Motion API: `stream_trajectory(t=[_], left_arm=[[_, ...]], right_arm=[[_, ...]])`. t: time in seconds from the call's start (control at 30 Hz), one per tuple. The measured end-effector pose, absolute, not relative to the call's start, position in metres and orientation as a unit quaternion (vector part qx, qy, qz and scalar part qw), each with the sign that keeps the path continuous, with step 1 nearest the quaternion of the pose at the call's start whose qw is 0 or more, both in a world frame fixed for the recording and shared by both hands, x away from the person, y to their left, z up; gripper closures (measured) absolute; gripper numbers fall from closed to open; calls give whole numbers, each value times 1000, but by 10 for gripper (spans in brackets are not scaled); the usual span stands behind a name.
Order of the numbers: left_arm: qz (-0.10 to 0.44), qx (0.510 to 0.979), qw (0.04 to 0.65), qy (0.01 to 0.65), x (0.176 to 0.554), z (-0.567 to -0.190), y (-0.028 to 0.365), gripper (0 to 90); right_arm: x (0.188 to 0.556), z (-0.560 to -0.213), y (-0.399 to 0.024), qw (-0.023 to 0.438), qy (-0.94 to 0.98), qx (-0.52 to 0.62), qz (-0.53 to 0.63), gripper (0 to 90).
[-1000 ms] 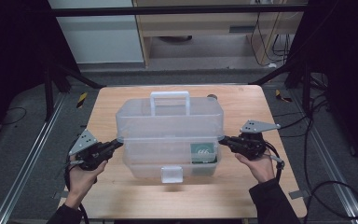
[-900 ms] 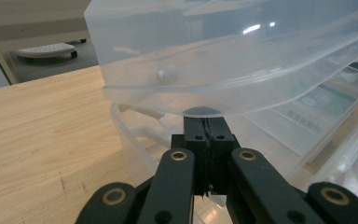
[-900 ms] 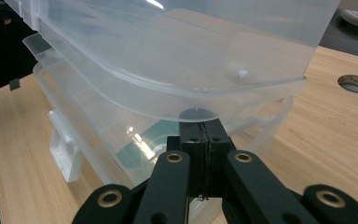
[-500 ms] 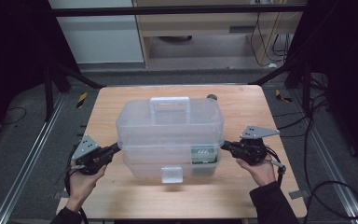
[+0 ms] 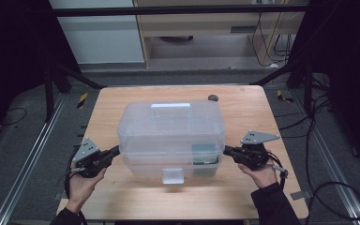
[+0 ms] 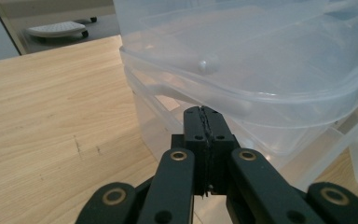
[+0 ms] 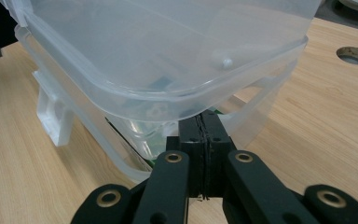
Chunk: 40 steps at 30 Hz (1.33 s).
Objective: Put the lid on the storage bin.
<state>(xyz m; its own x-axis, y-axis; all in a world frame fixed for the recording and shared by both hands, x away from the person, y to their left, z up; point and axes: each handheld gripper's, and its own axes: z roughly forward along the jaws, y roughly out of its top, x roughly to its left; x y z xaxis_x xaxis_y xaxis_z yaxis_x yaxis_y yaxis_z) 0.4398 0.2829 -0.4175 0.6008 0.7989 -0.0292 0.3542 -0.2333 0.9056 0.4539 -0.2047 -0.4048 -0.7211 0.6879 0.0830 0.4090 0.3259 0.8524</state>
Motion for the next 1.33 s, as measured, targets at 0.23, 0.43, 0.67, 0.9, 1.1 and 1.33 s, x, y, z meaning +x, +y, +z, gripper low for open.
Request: stream_trajectory(t=[0.23,0.43,0.67,0.9,1.1,1.33], left_arm=[[219,756,475,394,445,-428,286,891],[227,746,462,422,452,-437,298,869],[255,730,437,459,459,-446,308,765],[278,718,417,483,466,-455,319,606],[293,710,398,501,473,-464,330,445],[299,699,391,520,477,-470,340,359]], right_arm=[[454,-415,-206,142,810,347,451,893],[458,-420,-218,151,799,366,453,882],[463,-433,-235,209,764,416,446,700],[471,-448,-256,237,727,469,441,464],[478,-454,-263,239,725,488,424,284],[481,-468,-277,252,710,510,416,238]])
